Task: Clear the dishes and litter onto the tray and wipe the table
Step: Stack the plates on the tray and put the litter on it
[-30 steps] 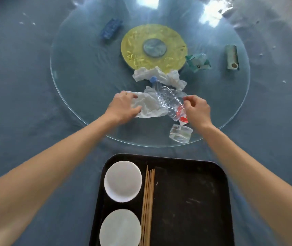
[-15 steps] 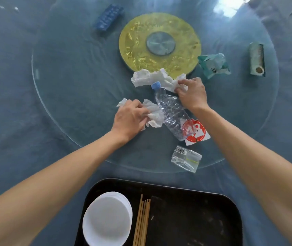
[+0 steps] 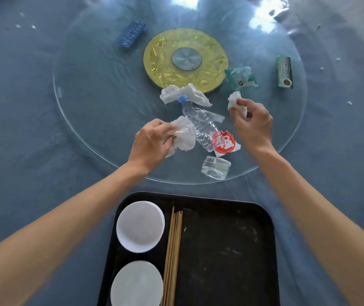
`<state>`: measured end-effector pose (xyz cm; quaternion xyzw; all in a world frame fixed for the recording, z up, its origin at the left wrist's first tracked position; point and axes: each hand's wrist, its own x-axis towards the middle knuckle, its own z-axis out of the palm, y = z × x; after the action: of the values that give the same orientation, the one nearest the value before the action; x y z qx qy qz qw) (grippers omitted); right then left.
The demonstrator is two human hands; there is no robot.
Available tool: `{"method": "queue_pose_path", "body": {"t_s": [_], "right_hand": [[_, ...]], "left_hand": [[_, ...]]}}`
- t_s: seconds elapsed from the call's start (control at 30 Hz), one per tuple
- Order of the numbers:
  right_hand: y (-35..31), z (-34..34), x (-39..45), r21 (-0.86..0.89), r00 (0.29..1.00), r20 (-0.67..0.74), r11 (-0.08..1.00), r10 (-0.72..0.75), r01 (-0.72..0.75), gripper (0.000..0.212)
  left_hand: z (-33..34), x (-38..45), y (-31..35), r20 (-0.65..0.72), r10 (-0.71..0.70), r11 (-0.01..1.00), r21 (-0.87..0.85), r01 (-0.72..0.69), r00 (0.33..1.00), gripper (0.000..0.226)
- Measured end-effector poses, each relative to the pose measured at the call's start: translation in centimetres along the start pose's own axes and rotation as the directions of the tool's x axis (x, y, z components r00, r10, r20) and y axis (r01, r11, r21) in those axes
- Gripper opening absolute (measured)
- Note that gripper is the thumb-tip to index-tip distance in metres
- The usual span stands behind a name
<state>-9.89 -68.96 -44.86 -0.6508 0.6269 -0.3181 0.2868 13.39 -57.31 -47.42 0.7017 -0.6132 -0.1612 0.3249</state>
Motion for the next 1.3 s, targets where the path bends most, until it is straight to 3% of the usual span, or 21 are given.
{"method": "queue_pose_path", "body": {"t_s": [0.1, 0.2, 0.27, 0.37, 0.5, 0.6, 0.7, 0.83, 0.97, 1.13, 1.3], "right_hand": [[0.8, -2.7, -5.7, 0.012, 0.997, 0.065, 0.999, -0.048, 0.047, 0.033], [3.8, -4.6, -12.5, 0.013, 0.993, 0.105, 0.998, -0.056, 0.055, 0.036], [6.4, -5.3, -17.1, -0.015, 0.993, 0.119, 1.000, -0.006, 0.008, 0.034], [10.3, -5.4, -22.2, -0.076, 0.984, 0.136, 0.991, 0.117, -0.108, 0.033], [14.2, -4.5, -25.3, -0.143, 0.978, 0.146, 0.981, 0.152, -0.131, 0.035], [15.8, -3.9, -26.3, -0.220, 0.971, 0.192, 0.970, 0.144, -0.101, 0.038], [15.9, -4.6, -26.4, -0.323, 0.935, 0.327, 0.946, 0.136, -0.024, 0.045], [13.9, -6.7, -24.1, -0.452, 0.923, 0.376, 0.885, 0.079, 0.108, 0.065], [11.5, -8.4, -17.2, -0.393, 0.916, 0.399, 0.896, -0.038, 0.209, 0.069], [8.8, -7.6, -3.8, -0.243, 0.923, 0.378, 0.953, -0.076, 0.178, 0.048], [6.5, -4.6, 9.7, -0.330, 0.958, 0.285, 0.941, 0.022, 0.076, 0.060]], "left_hand": [[-0.2, -3.7, 3.1, 0.041, 0.073, 0.996, -0.046, -0.071, 0.996, 0.036], [1.5, -8.6, 5.3, 0.129, 0.114, 0.979, -0.184, -0.089, 0.985, 0.035], [3.5, -12.2, 6.0, 0.219, 0.100, 0.966, -0.257, -0.042, 0.971, 0.032], [6.7, -16.8, 5.6, 0.349, -0.025, 0.944, -0.299, 0.136, 0.937, 0.037], [9.5, -19.8, 4.9, 0.433, -0.093, 0.947, -0.239, 0.213, 0.896, 0.039], [10.4, -20.2, 5.1, 0.450, -0.043, 0.975, -0.175, 0.136, 0.892, 0.043], [10.3, -20.3, 5.5, 0.505, 0.035, 0.997, -0.071, 0.001, 0.862, 0.049], [8.4, -18.3, 6.3, 0.490, 0.153, 0.982, 0.019, -0.186, 0.858, 0.050], [6.1, -10.6, 6.6, 0.378, 0.264, 0.950, 0.058, -0.307, 0.887, 0.050], [4.1, 4.0, 5.5, 0.241, 0.118, 0.971, 0.176, -0.163, 0.963, 0.044], [3.3, 15.4, 2.1, 0.254, -0.032, 0.938, 0.342, -0.059, 0.967, 0.052]]}}
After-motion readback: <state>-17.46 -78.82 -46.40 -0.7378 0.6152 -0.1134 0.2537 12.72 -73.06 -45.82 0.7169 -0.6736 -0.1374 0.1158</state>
